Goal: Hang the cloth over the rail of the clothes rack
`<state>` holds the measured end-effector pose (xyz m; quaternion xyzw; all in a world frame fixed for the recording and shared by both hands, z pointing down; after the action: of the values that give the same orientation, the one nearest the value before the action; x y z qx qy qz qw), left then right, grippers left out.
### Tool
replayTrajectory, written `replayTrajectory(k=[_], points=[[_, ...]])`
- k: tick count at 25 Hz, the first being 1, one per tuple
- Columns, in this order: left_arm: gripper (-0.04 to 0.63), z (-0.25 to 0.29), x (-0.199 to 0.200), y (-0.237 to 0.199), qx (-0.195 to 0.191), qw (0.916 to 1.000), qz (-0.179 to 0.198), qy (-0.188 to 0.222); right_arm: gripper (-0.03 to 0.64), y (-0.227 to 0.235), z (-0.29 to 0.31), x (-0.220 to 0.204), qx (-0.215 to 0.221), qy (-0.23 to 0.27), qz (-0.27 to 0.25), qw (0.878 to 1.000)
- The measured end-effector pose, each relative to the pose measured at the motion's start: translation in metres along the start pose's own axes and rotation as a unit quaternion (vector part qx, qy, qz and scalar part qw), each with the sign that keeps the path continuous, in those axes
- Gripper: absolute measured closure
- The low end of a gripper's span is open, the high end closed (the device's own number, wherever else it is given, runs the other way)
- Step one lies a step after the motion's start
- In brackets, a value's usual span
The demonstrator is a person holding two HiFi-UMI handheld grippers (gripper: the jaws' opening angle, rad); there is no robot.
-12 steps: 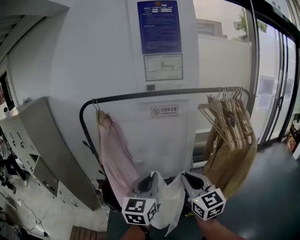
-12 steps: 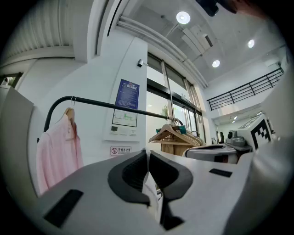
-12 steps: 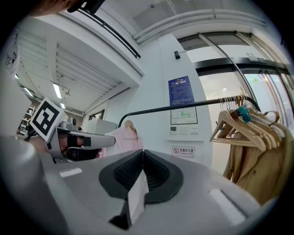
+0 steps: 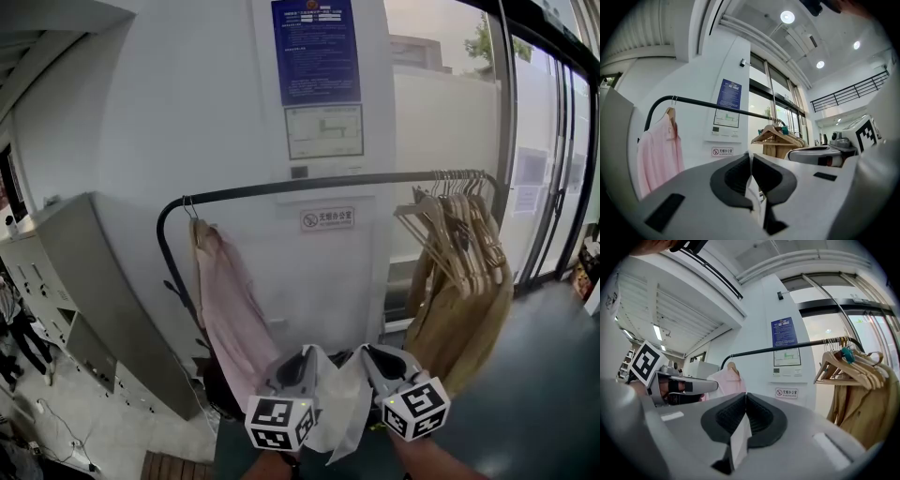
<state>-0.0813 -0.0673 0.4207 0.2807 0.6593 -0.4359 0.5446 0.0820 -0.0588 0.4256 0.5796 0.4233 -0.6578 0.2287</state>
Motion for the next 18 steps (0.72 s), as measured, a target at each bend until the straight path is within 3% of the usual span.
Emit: replayTrajectory(k=[11,18], points=[[0.586,0.010,-0.002,0.001,0.005,0.9999,-0.008,-0.008,0.610,0.007,0.004,-0.005,0.015,0.000,0.011,1.000],[0.586,0.039,0.040,0.029,-0.007,1.0000,0.001,0.000,0.610,0.038,0.013,0.031,0.047,0.024,0.008,0.999]])
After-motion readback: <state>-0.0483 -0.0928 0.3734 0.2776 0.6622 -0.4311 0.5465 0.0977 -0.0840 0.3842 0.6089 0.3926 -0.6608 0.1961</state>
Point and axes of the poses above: the fingertips, and each gripper's own axes: z forward along the fingers, y to its right, x out of its top, the point moved 6 cm from there along -z, backward along the fingers, and after that the axes turned 13 degrees about -z, right-handed, at the moved point
